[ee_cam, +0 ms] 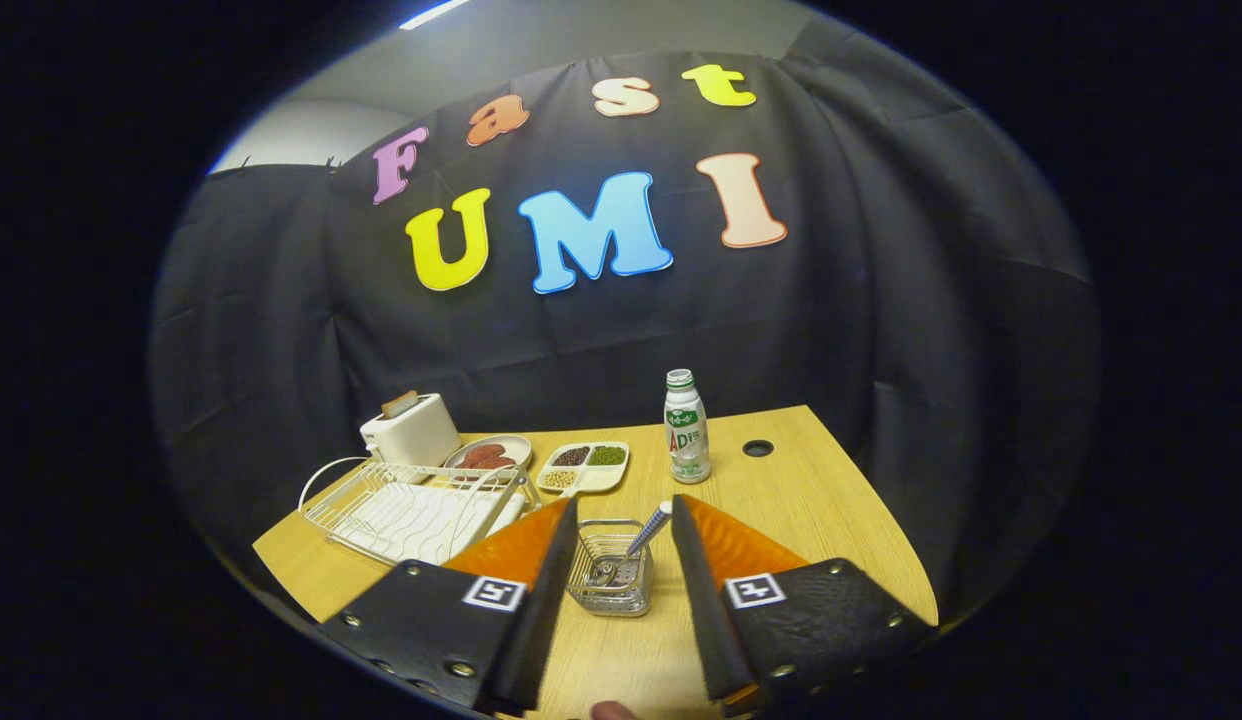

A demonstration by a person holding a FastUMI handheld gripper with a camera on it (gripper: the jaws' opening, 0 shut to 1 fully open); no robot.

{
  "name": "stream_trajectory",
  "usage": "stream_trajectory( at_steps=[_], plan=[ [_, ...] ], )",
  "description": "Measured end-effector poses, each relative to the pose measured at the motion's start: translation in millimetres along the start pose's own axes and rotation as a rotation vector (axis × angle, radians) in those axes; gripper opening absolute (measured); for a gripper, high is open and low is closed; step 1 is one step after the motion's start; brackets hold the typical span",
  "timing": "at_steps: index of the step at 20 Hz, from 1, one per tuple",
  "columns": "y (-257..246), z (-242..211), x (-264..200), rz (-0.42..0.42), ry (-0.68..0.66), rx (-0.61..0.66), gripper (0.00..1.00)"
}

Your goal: Take the plate from the dish rack, then take the spoon from the basket and place it into the plate.

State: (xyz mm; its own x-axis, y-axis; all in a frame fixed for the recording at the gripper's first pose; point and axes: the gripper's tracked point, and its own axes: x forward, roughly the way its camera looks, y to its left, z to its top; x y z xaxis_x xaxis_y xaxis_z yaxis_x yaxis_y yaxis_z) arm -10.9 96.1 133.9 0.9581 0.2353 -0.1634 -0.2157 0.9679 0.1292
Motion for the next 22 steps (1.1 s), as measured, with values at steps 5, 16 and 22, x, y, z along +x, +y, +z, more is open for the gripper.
stream_trajectory(
  at_steps=[5,16,22],
  plan=[
    [-11.1,-5.0,35.6,-0.023,-0.054,-0.025,0.93],
    [-33.9,-32.3,91.5,-0.125,-0.031,-0.024,0.89],
    [-24.5,-49.8,107.7,-0.090,0.020,-0.065,0.46]
  ],
)
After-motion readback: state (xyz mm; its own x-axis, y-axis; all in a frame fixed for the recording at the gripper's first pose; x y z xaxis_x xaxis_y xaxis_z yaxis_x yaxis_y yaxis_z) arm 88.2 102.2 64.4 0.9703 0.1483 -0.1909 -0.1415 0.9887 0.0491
